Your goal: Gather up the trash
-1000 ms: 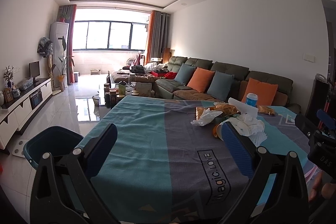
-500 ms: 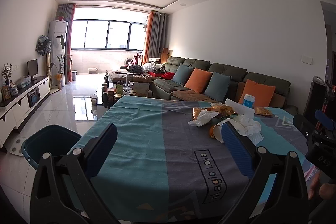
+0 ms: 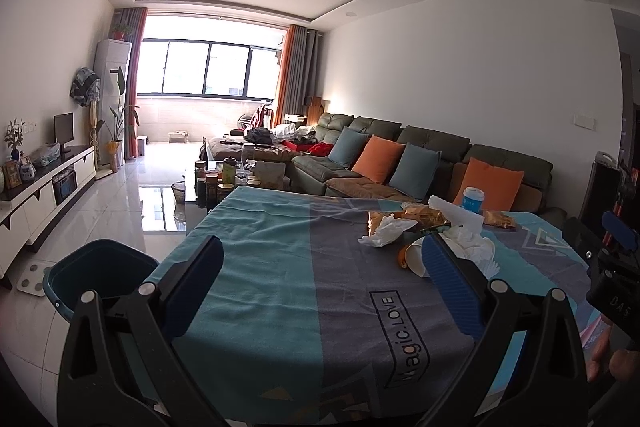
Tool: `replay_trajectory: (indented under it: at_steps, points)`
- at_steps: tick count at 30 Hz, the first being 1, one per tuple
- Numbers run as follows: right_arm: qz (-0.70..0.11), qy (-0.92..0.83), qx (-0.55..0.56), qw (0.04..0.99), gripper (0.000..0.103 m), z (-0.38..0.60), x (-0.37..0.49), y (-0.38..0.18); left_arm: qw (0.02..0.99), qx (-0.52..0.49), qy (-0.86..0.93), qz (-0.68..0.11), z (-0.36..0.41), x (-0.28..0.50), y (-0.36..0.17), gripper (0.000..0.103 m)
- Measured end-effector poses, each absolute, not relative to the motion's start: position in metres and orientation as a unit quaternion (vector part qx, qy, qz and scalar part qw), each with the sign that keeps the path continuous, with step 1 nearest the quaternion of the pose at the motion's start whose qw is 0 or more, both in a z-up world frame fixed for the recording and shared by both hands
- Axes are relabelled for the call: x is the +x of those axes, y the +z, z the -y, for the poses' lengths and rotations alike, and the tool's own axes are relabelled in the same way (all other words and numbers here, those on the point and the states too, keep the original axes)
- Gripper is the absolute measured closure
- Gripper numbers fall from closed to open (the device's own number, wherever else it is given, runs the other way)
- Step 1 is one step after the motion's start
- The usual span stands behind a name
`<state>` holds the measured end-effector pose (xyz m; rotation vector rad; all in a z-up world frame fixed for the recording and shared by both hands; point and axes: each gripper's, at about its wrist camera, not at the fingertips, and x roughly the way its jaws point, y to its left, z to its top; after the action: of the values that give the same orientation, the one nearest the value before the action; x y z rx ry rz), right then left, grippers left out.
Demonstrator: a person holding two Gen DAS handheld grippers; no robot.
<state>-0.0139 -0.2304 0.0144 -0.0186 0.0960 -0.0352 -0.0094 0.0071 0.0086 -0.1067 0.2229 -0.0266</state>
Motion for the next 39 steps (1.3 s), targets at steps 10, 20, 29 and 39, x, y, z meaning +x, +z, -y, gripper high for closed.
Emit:
replay_trajectory:
  at_steps: [10,20,29,39]
  points:
    - [-0.072,-0.015,-0.015,0.997,0.006,0.242,0.014,0.020,0.991,-0.020,-0.038,-0.127,0.002,0.022,0.010,0.005]
    - [-0.123,0.001,-0.029,0.992,0.006,0.257,0.076,0.026,0.986,-0.008,-0.065,-0.153,0.019,0.088,0.017,0.005]
    - [-0.174,0.018,-0.047,0.983,0.006,0.274,0.140,0.024,0.975,0.013,-0.094,-0.203,0.043,0.169,0.015,0.005]
    - [-0.238,0.037,-0.067,0.968,0.006,0.286,0.204,0.005,0.962,0.019,-0.117,-0.245,0.071,0.238,0.002,0.005]
